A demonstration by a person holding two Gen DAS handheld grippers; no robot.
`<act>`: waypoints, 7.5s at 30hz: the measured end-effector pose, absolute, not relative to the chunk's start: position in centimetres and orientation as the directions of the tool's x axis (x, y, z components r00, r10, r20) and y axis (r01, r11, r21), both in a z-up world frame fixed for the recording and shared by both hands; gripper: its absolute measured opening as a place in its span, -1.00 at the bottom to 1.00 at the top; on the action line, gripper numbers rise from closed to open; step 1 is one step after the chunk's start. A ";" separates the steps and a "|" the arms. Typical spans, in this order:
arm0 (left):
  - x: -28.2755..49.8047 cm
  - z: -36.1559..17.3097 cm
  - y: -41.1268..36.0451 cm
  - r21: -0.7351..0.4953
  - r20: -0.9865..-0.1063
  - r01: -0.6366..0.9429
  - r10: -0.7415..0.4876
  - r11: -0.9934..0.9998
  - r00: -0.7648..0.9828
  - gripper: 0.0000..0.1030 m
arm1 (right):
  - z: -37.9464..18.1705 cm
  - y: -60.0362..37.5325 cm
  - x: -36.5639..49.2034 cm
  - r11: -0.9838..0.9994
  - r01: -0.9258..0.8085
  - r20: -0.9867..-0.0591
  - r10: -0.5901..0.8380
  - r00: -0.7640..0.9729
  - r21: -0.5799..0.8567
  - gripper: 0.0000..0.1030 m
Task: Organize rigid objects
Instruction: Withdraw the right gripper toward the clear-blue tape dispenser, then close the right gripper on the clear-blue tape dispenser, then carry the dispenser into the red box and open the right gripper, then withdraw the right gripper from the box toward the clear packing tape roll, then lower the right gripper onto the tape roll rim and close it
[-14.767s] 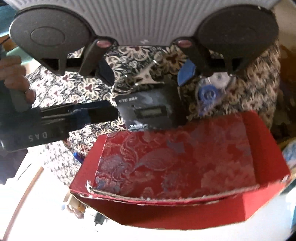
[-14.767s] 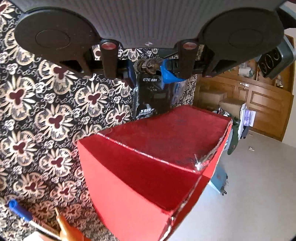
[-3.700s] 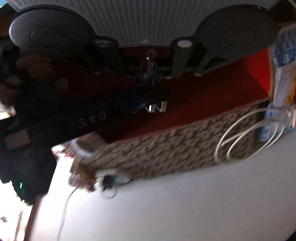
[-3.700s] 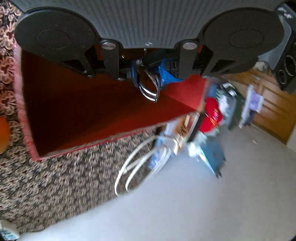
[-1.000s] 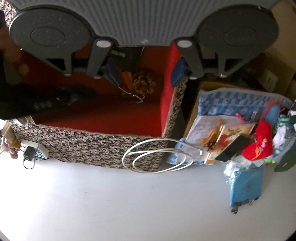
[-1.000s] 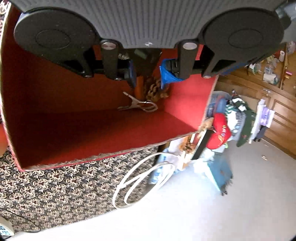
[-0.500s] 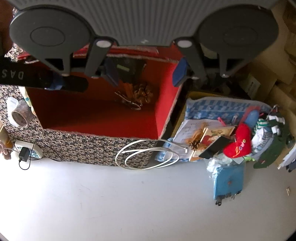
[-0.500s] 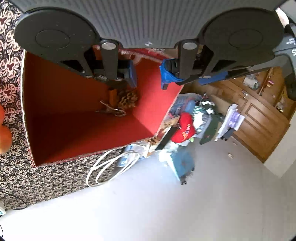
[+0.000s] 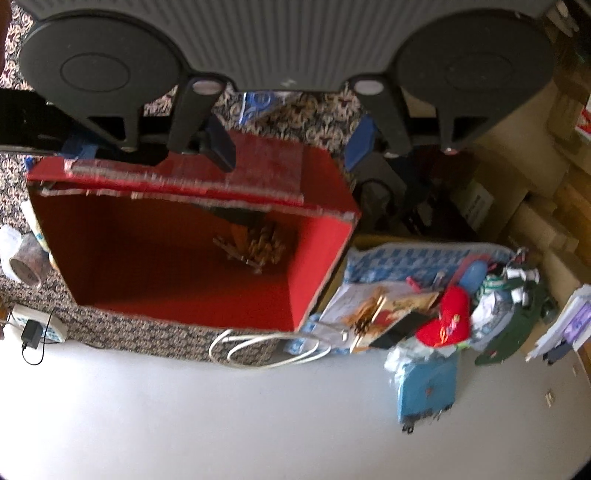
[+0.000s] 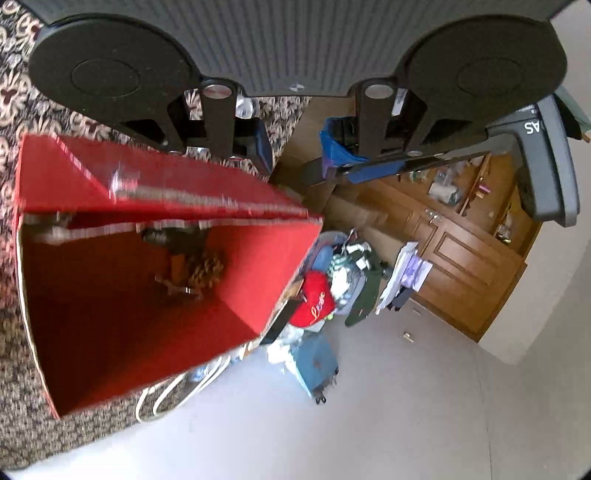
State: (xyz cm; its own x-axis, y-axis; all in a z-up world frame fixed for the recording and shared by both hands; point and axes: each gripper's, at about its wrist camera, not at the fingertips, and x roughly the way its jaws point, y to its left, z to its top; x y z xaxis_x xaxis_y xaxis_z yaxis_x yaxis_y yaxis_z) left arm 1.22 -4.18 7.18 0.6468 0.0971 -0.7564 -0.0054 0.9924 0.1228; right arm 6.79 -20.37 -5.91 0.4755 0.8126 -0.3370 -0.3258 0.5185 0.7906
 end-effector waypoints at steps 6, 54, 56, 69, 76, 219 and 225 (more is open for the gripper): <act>0.3 4.7 -2.4 0.086 -0.792 -0.009 0.074 0.996 0.606 0.32 | -8.4 -19.9 6.2 0.520 -0.253 -0.379 0.811 0.445 0.816 -0.74; 3.1 -5.6 2.8 -0.169 -0.815 0.454 -0.383 0.875 0.435 -0.18 | -16.2 -15.9 7.9 0.521 0.104 -0.507 0.734 0.452 0.847 -0.75; 3.6 -5.5 3.4 -0.242 -0.810 0.443 -0.431 0.864 0.398 -0.17 | -16.3 -16.6 7.5 0.505 0.125 -0.501 0.734 0.458 0.854 -0.75; 2.2 -1.2 -2.3 -0.334 -0.724 0.685 -0.642 0.648 0.254 -0.17 | -11.8 -24.7 0.6 0.500 0.106 -0.458 0.661 0.594 0.859 -0.87; 1.3 4.7 -6.9 -0.256 -0.601 0.852 -0.766 0.456 0.228 -0.16 | -6.1 -29.0 -2.2 0.536 0.014 -0.360 0.547 0.756 0.844 -0.87; 5.1 8.2 -27.1 0.173 -0.731 0.180 0.004 0.968 0.682 0.32 | -8.5 -44.0 4.2 0.872 0.032 -0.638 0.331 0.695 0.488 -0.77; 5.0 7.3 -29.4 0.179 -0.739 0.293 -0.068 0.939 0.671 0.32 | -8.8 -44.7 3.2 0.864 0.127 -0.659 0.268 0.703 0.487 -0.77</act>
State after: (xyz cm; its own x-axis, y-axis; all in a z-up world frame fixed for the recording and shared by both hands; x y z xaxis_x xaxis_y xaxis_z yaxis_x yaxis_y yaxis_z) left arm 5.00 -29.38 7.30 0.6706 -0.0683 -0.7387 0.2928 0.9393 0.1789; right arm 3.15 -44.70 -8.81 0.7030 0.2676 -0.6589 0.1274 0.8642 0.4868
